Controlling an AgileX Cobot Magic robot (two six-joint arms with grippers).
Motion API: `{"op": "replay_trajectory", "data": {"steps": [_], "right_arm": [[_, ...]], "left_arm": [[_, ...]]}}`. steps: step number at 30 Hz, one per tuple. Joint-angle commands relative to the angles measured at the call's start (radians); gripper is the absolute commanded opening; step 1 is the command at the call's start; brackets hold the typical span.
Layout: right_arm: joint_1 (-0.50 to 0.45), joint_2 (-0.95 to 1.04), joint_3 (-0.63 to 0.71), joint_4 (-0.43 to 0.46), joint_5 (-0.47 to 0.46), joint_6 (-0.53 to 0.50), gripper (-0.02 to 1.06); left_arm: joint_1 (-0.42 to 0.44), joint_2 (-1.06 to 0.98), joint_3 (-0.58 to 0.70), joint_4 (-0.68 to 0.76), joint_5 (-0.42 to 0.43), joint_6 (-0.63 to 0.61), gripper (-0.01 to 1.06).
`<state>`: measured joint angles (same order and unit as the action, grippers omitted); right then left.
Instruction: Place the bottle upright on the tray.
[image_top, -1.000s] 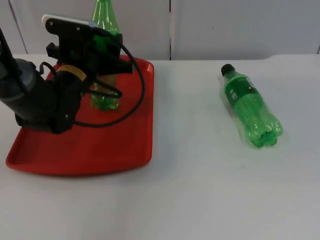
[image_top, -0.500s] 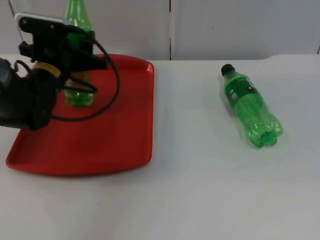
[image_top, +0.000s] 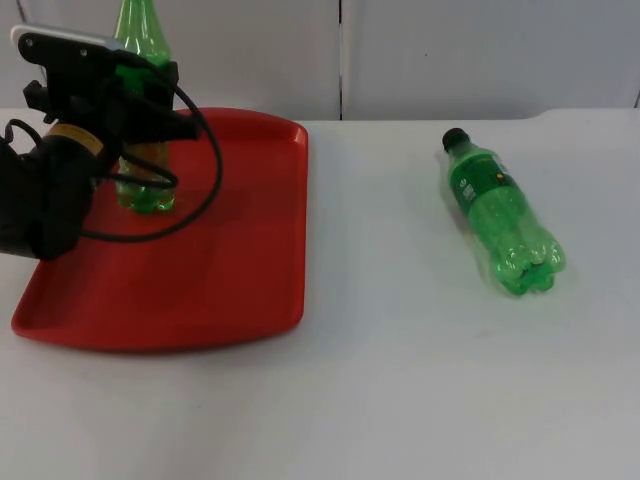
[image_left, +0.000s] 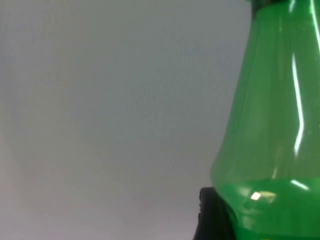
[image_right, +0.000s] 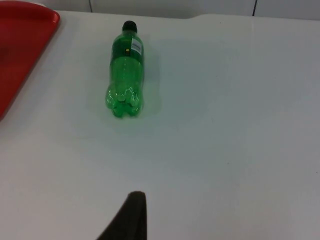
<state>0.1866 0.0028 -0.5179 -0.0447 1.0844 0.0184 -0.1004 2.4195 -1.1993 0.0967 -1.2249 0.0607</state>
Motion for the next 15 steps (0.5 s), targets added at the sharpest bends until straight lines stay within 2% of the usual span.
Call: {"op": "replay_trajectory", "data": {"steps": [1,3,4,5,6,7,10,11,14,15], "right_arm": [[-0.006,-0.003,0.002,0.003,-0.009,-0.007,1.05],[-0.006,-0.003,0.002,0.003,-0.009,-0.007,1.05],[-0.006,-0.003,0.002,0.003,-0.009,-0.007,1.05],[-0.006,-0.003,0.002,0.003,-0.009,-0.007,1.05],[-0.006,-0.003,0.002,0.003,-0.009,-0.007,1.05],[-0.006,-0.003,0.002,0.003,-0.009,-0.007,1.05],[-0.006,-0.003,0.002,0.003,-0.009,-0.007,1.05],[-0.006,-0.003,0.002,0.003,-0.009,-0.007,1.05],[-0.006,-0.003,0.002,0.003,-0.009,-0.007,1.05],[-0.006,-0.003,0.002,0.003,-0.009,-0.007,1.05]], "left_arm": [[0.000,0.005,0.001,0.013,0.004,-0.013,0.00],[0.000,0.005,0.008,0.013,0.004,-0.013,0.00],[0.000,0.005,0.010,0.013,0.004,-0.013,0.03],[0.000,0.005,0.021,0.013,0.004,-0.013,0.11],[0.000,0.005,0.021,0.013,0.004,-0.013,0.11],[0.000,0.005,0.029,0.013,0.004,-0.013,0.17],[0.000,0.005,0.039,0.013,0.004,-0.013,0.45],[0.000,0.005,0.039,0.013,0.004,-0.013,0.45],[0.000,0.005,0.039,0.013,0.004,-0.013,0.70],[0.000,0.005,0.039,0.013,0.004,-0.013,0.74]]}}
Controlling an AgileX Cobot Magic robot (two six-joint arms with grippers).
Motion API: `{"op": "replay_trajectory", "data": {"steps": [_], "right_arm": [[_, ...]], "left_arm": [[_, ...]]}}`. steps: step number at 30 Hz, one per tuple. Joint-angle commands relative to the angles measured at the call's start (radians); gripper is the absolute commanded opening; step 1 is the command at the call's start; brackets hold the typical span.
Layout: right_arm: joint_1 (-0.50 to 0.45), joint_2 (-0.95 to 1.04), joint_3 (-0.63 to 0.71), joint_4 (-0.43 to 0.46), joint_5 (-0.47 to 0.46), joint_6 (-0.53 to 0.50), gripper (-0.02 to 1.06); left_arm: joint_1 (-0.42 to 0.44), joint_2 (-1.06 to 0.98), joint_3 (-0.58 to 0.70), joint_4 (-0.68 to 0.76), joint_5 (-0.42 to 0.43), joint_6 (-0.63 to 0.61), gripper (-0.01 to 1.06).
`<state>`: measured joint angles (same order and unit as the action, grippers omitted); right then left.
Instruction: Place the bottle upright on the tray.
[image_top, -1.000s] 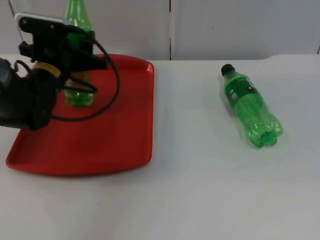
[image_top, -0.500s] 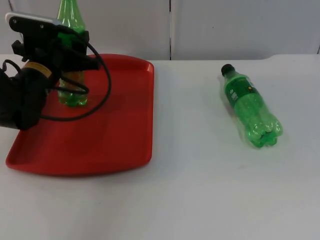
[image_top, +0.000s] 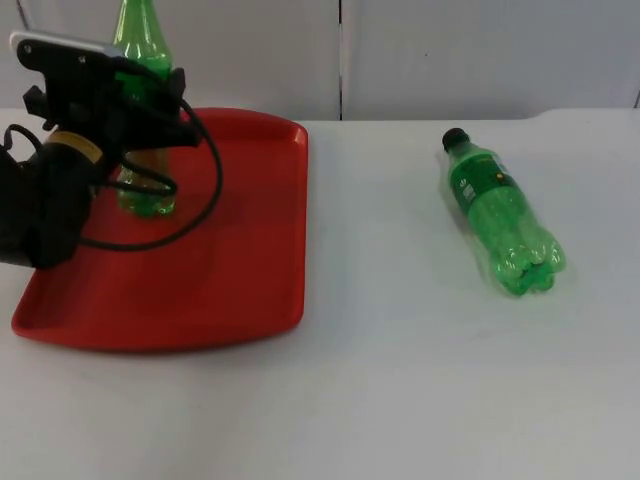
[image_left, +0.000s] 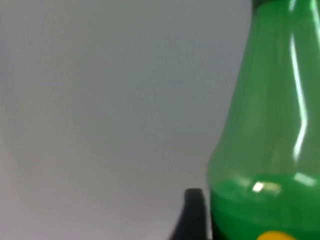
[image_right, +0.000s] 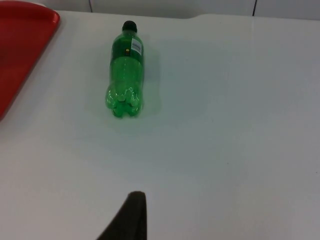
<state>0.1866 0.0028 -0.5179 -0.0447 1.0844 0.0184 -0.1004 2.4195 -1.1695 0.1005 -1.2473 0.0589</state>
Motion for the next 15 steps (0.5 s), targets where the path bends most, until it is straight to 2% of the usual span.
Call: {"op": "replay_trajectory", "data": {"steps": [1,3,13,15], "right_arm": [[-0.006,-0.003,0.002,0.003,-0.009,-0.007,1.05],[-0.006,-0.003,0.002,0.003,-0.009,-0.007,1.05],[-0.006,-0.003,0.002,0.003,-0.009,-0.007,1.05],[-0.006,-0.003,0.002,0.003,-0.009,-0.007,1.05]], "left_arm": [[0.000,0.005,0.009,0.009,0.026,-0.011,0.74],[0.000,0.005,0.009,0.009,0.026,-0.016,0.82],[0.000,0.005,0.009,0.028,0.026,-0.016,0.82],[0.000,0.005,0.009,0.036,0.026,-0.016,0.87]]}}
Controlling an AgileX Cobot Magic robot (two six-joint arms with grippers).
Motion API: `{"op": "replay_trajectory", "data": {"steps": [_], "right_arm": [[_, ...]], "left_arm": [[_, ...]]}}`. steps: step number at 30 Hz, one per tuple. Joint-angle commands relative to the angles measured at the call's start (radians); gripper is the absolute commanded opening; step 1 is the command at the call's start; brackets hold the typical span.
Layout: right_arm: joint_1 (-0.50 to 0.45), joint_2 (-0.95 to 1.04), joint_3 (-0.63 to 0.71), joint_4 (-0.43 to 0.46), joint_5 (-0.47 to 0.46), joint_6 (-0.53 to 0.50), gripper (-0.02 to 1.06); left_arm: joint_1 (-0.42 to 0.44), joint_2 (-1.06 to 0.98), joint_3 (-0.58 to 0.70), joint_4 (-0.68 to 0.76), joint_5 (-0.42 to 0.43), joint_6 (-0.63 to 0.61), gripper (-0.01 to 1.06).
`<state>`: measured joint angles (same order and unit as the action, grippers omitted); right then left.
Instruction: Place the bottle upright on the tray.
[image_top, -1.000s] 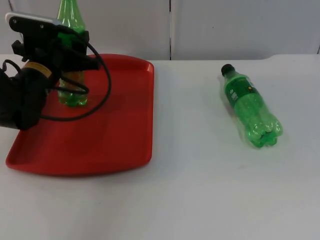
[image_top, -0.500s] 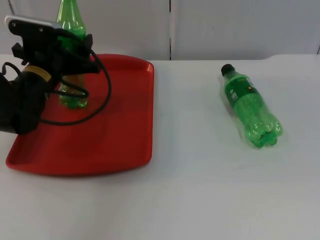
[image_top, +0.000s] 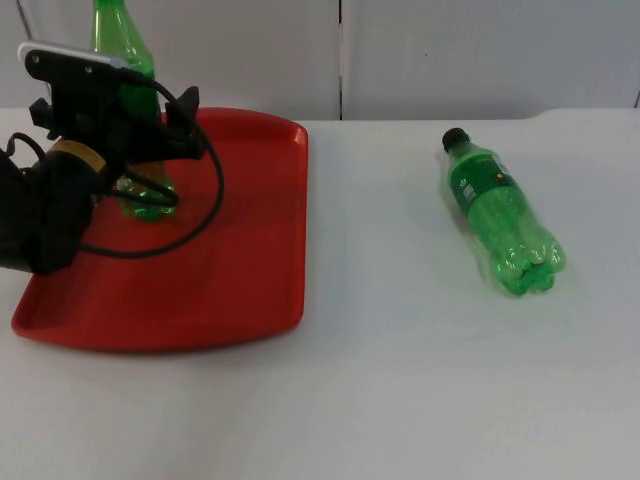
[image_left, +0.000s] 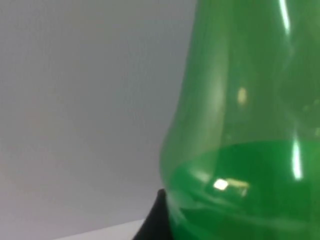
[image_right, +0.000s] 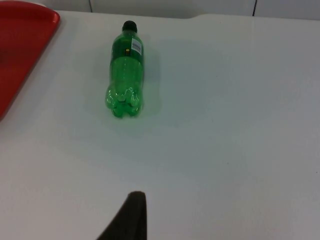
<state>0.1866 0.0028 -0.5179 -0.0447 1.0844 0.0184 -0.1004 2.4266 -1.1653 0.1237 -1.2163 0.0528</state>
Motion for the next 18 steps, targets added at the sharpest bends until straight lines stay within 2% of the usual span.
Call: {"op": "replay_trajectory", "data": {"steps": [1,2,4,10,15,18], "right_arm": [[-0.006,-0.003,0.002,0.003,-0.009,-0.007,1.05],[-0.006,-0.003,0.002,0.003,-0.009,-0.007,1.05],[-0.006,-0.003,0.002,0.003,-0.009,-0.007,1.05],[-0.006,-0.003,0.002,0.003,-0.009,-0.007,1.05],[-0.006,-0.003,0.002,0.003,-0.009,-0.007,1.05],[-0.006,-0.003,0.002,0.003,-0.009,-0.007,1.05]], "left_arm": [[0.000,-0.002,0.005,0.012,-0.005,-0.010,0.92],[0.000,-0.002,0.005,0.012,-0.005,-0.010,0.92],[0.000,-0.002,0.005,0.004,0.006,-0.010,1.05],[0.000,-0.004,0.005,-0.060,0.076,-0.010,1.05],[0.000,-0.004,0.005,-0.054,0.192,-0.010,1.05],[0.000,-0.004,0.016,-0.034,0.193,-0.010,1.05]]}}
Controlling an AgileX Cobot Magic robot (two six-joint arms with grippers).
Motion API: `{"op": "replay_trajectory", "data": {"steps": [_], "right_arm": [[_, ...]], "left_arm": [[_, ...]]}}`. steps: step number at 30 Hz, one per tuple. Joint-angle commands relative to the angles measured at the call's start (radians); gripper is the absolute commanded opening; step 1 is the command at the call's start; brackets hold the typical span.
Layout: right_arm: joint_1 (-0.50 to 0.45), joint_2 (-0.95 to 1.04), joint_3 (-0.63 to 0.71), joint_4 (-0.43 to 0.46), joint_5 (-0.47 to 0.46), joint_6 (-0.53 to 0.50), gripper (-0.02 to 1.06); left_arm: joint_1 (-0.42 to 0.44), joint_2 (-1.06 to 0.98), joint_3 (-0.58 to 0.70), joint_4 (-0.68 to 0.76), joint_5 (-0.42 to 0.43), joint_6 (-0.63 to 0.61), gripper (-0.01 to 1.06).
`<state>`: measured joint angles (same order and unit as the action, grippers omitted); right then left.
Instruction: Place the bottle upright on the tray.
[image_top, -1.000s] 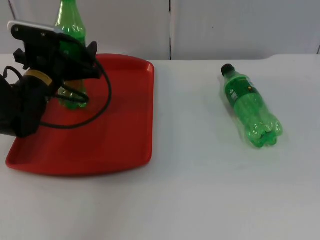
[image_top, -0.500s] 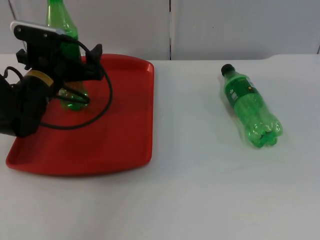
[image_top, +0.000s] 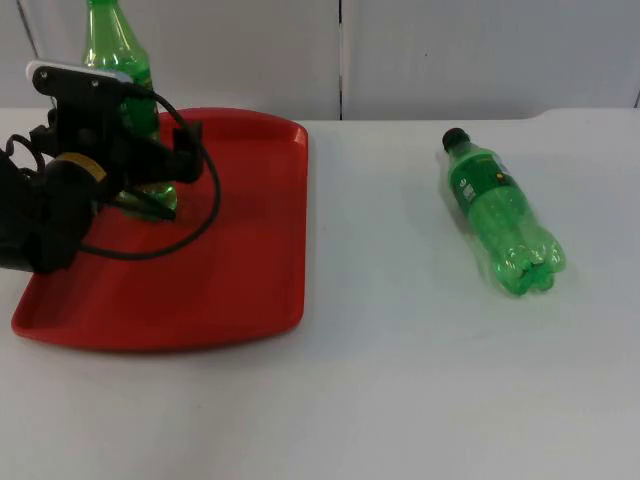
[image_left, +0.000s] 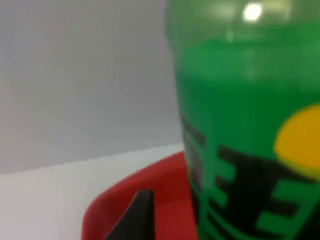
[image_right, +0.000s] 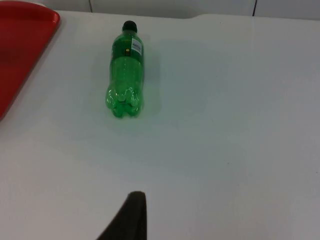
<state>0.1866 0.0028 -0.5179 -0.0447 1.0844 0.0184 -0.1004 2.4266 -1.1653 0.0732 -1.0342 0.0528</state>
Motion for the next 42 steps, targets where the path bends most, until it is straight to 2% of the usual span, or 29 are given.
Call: {"op": "replay_trajectory", "data": {"steps": [1,2,6,19,35,39,42], "right_arm": [[-0.006,-0.003,0.002,0.003,-0.009,-0.007,1.05],[-0.006,-0.003,0.002,0.003,-0.009,-0.007,1.05],[-0.006,-0.003,0.002,0.003,-0.009,-0.007,1.05],[-0.006,-0.003,0.002,0.003,-0.009,-0.007,1.05],[-0.006,-0.003,0.002,0.003,-0.009,-0.007,1.05],[-0.006,-0.003,0.002,0.003,-0.009,-0.007,1.05],[-0.006,-0.003,0.002,0.003,-0.009,-0.007,1.05]], "left_arm": [[0.000,-0.008,0.035,0.017,-0.023,-0.010,1.05],[0.000,-0.008,0.035,0.017,-0.023,-0.010,1.05],[0.000,-0.024,0.127,-0.006,-0.130,-0.010,1.05],[0.000,-0.115,0.278,0.035,-0.161,-0.008,1.05],[0.000,-0.285,0.508,0.048,-0.144,-0.035,1.05],[0.000,-0.374,0.565,0.048,-0.078,-0.044,1.05],[0.000,-0.488,0.574,0.048,0.122,-0.094,1.05]]}}
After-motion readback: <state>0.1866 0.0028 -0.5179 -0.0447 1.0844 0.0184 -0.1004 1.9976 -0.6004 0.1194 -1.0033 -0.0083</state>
